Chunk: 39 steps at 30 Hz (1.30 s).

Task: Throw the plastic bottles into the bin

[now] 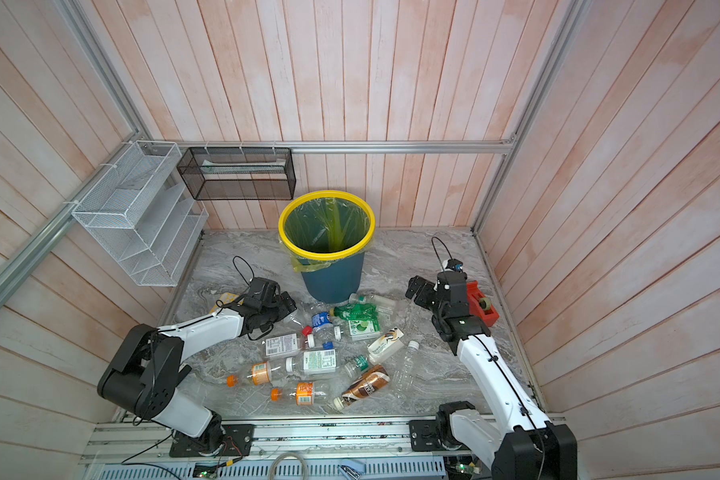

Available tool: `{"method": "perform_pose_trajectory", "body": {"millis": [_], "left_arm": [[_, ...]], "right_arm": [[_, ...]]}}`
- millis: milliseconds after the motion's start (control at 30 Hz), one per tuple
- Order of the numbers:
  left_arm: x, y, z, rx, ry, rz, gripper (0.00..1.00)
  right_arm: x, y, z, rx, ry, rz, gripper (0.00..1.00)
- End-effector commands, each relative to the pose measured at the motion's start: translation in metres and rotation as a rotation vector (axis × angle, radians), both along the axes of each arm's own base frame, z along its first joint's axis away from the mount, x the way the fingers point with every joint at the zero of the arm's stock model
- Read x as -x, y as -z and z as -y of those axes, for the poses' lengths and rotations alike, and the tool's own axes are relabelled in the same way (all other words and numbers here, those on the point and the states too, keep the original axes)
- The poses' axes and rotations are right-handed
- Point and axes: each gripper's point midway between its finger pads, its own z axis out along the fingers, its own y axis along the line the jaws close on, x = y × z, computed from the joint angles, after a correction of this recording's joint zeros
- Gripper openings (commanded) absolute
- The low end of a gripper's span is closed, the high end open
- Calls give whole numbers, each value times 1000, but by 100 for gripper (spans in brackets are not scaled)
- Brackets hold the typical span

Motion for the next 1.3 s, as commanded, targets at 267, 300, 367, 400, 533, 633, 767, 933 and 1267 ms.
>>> {"method": "perform_pose_trajectory", "body": {"millis": [267,300,367,400,533,633,767,933,1267], "left_arm": [[-18,-2,5,127,-45,32,73],[-18,-4,4,132,-50,41,71],[-19,-8,2,143,-61,51,69],[-19,-11,1,152,-70,61,67],[-20,-26,-4,199,-100,110,62],[-19,-39,-10,215,-118,151,57],[-14,-64,-26,232,-161,211,56],[3,-125,-71,195,-290,392,56],[10,-362,-106,27,-265,959,54]], "right_arm": [[6,0,10,20,41,1,99],[6,0,10,20,42,1,99],[6,0,10,20,42,2,99],[6,0,10,20,44,1,99],[6,-1,10,17,46,1,99],[5,-2,10,20,46,4,99],[5,-3,13,29,55,3,99],[8,-3,19,52,82,5,99],[10,2,11,-13,52,20,99]]}}
